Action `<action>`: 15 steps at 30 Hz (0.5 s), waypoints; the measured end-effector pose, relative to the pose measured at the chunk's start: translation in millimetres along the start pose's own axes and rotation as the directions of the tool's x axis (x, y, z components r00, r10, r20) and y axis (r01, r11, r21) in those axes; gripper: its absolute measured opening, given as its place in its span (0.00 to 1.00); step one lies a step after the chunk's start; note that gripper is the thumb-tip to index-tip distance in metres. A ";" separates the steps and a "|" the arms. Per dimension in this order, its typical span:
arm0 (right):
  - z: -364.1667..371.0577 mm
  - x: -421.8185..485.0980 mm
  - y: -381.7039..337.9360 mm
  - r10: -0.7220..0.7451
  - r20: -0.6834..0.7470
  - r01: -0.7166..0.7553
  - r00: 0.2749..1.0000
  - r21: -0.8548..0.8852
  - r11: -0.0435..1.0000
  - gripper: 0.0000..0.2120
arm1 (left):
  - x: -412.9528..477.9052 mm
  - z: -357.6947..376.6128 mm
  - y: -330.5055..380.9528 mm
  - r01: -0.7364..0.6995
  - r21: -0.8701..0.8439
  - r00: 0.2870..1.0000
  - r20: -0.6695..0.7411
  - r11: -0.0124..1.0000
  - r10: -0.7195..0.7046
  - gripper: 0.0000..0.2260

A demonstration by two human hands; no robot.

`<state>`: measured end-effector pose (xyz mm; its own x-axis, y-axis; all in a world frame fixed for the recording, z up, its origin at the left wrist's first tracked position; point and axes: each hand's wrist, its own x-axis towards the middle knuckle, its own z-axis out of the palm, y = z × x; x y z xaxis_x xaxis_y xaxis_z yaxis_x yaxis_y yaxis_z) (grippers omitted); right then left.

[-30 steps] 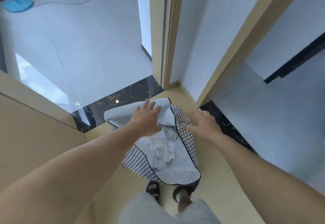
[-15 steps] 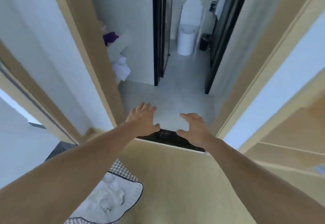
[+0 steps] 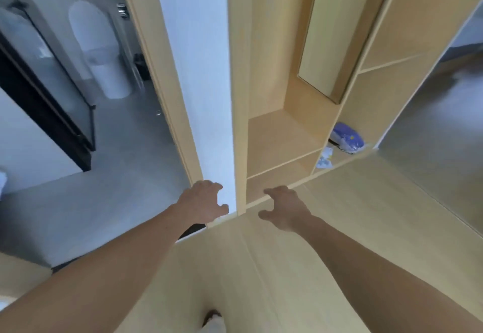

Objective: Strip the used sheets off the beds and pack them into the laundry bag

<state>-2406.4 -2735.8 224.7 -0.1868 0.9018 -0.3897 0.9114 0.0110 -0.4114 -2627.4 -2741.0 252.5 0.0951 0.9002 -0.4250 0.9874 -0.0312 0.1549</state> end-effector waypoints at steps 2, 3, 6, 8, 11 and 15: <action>-16.4 13.2 27.5 0.059 -0.030 -0.058 0.998 0.025 0.998 0.34 | 35.9 -7.4 28.6 -0.055 0.025 0.998 -0.003 0.998 0.055 0.30; -24.9 20.5 41.5 0.092 -0.039 -0.091 0.995 0.033 0.995 0.33 | 55.9 -11.3 42.9 -0.086 0.036 0.996 0.000 0.996 0.086 0.30; -53.1 38.4 84.3 0.205 -0.064 -0.203 0.977 0.030 0.979 0.33 | 119.4 -23.6 90.0 -0.202 0.073 0.979 0.026 0.977 0.201 0.29; -77.0 46.1 113.1 0.287 -0.097 -0.286 0.953 0.020 0.958 0.33 | 157.9 -34.1 128.1 -0.281 0.096 0.960 0.032 0.955 0.279 0.29; -118.1 51.3 154.5 0.384 -0.169 -0.382 0.908 0.048 0.923 0.32 | 206.2 -54.1 193.6 -0.410 0.156 0.911 0.027 0.898 0.411 0.28; -164.6 43.8 213.0 0.505 -0.285 -0.472 0.815 0.180 0.863 0.32 | 255.5 -81.2 298.5 -0.595 0.213 0.799 0.055 0.775 0.599 0.25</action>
<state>-2160.1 -2622.8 255.6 0.4123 0.8636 -0.2902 0.8088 -0.4936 -0.3198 -2318.6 -2485.0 262.6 0.6744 0.6766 -0.2956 0.7351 -0.6529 0.1827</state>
